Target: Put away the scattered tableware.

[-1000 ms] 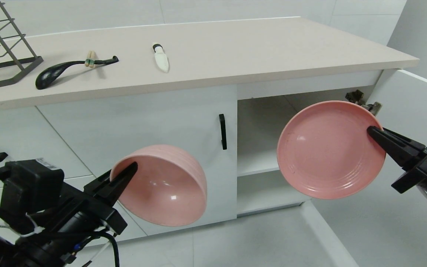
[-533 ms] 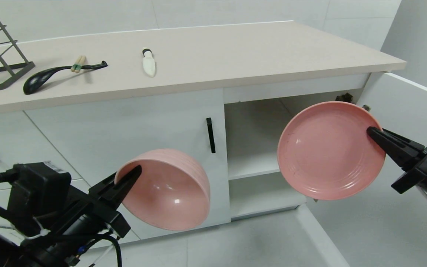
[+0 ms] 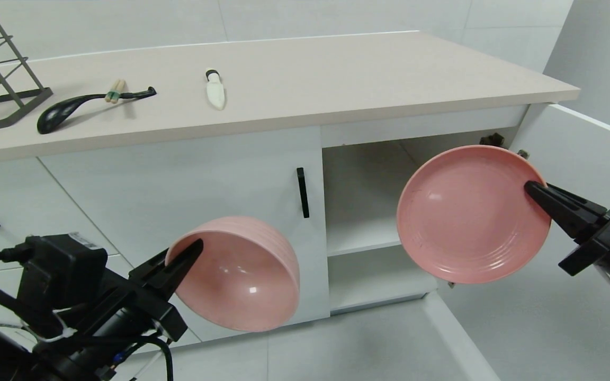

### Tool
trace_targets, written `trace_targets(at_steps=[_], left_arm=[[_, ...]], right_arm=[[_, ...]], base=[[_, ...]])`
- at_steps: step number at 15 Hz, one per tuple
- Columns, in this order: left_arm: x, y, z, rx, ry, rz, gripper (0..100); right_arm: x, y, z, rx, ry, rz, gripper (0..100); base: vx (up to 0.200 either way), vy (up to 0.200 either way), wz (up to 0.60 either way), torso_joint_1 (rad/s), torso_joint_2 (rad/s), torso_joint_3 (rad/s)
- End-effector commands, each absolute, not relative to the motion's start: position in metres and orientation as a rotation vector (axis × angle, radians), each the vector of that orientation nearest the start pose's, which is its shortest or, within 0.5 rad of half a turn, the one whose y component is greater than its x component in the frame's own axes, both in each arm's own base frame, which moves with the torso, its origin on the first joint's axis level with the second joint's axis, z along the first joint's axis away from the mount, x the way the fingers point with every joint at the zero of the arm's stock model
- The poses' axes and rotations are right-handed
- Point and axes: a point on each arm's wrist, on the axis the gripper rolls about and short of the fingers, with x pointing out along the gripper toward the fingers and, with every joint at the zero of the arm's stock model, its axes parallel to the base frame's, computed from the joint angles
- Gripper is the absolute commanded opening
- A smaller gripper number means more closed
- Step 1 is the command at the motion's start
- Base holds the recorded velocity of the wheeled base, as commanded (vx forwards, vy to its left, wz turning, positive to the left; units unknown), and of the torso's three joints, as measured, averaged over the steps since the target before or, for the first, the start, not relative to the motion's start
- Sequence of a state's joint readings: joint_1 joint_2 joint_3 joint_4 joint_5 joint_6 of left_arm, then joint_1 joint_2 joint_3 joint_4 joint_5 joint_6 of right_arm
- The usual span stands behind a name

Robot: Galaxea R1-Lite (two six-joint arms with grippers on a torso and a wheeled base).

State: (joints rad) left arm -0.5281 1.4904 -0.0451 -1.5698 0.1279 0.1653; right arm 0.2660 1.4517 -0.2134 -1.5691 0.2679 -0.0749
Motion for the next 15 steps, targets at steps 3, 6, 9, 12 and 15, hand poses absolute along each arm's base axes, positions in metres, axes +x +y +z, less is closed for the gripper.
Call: trace_targets(at_steps=[3, 6, 9, 12, 15], left_arm=[[0.1515, -0.085, 0.1483, 0.123, -0.154, -0.387, 0], [0.1515, -0.085, 0.146, 0.126, -0.142, -0.388, 0], [0.1508, -0.0848, 0.1456, 0.129, -0.142, -0.39, 0], [0.1509, -0.0846, 0.1462, 0.13, -0.145, -0.388, 0], [0.1509, -0.0846, 0.1456, 0.129, -0.141, -0.388, 0]], right_arm=[[0.1807, 0.0556, 0.1903, -0.073, -0.355, 0.518, 0], [0.1805, 0.0555, 0.1906, -0.073, -0.357, 0.517, 0], [0.1805, 0.0555, 0.1906, -0.073, -0.357, 0.517, 0], [0.1805, 0.0555, 0.1906, -0.073, -0.357, 0.517, 0], [0.1807, 0.0556, 0.1903, -0.073, -0.355, 0.518, 0]], base=[[0.0, 0.0, 0.0, 0.0, 0.0, 0.0], [0.0, 0.0, 0.0, 0.0, 0.0, 0.0], [0.0, -0.067, 0.0, 0.001, 0.0, 0.001], [0.0, -0.2, 0.0, 0.005, 0.0, 0.002], [0.0, -0.067, 0.0, -0.001, 0.0, 0.002]])
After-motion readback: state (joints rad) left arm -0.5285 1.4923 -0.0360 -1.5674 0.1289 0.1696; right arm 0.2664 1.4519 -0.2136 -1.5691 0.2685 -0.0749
